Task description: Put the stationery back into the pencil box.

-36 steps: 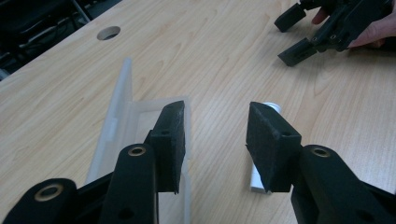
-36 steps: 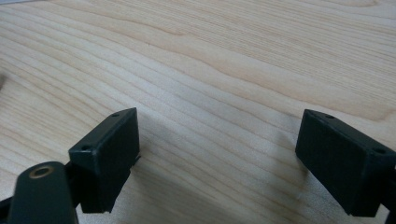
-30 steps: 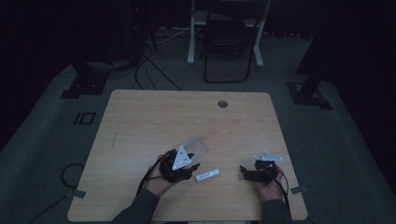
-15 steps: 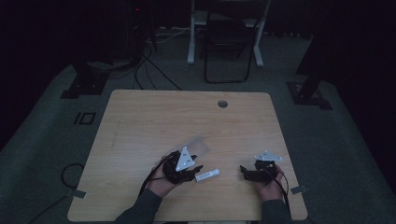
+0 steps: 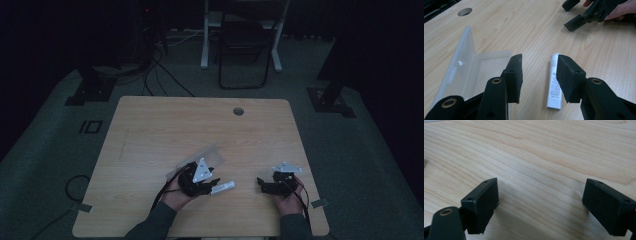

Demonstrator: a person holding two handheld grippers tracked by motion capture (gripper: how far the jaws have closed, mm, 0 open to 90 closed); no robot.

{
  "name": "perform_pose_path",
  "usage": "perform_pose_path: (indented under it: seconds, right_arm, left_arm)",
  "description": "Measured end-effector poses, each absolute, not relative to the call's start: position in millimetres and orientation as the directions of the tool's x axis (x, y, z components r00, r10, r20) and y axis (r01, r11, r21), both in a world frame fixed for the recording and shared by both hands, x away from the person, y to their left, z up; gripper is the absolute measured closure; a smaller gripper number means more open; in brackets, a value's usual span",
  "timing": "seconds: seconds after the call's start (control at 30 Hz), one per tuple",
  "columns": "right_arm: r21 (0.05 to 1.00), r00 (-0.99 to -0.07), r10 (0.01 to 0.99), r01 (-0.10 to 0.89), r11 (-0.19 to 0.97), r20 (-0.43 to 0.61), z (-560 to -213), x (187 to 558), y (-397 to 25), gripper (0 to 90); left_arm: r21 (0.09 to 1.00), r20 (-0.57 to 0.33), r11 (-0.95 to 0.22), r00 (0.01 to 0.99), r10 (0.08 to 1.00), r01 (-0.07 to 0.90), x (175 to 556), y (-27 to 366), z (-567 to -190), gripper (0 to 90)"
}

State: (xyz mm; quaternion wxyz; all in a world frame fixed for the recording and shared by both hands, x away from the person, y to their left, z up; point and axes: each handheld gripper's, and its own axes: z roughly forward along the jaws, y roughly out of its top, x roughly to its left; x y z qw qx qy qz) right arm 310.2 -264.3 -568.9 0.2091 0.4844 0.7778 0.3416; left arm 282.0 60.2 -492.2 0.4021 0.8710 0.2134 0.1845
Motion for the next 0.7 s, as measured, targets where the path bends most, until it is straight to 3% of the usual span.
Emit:
perform_pose_path:
  seconds: [0.7]
  right_arm:
    - [0.734,-0.443,0.896,0.611,0.297,0.006,-568.9,310.2,-264.3,13.4]
  left_arm:
    - [0.768,0.131,-0.596,0.853,0.506,0.235,281.5,53.3,-504.2,56.5]
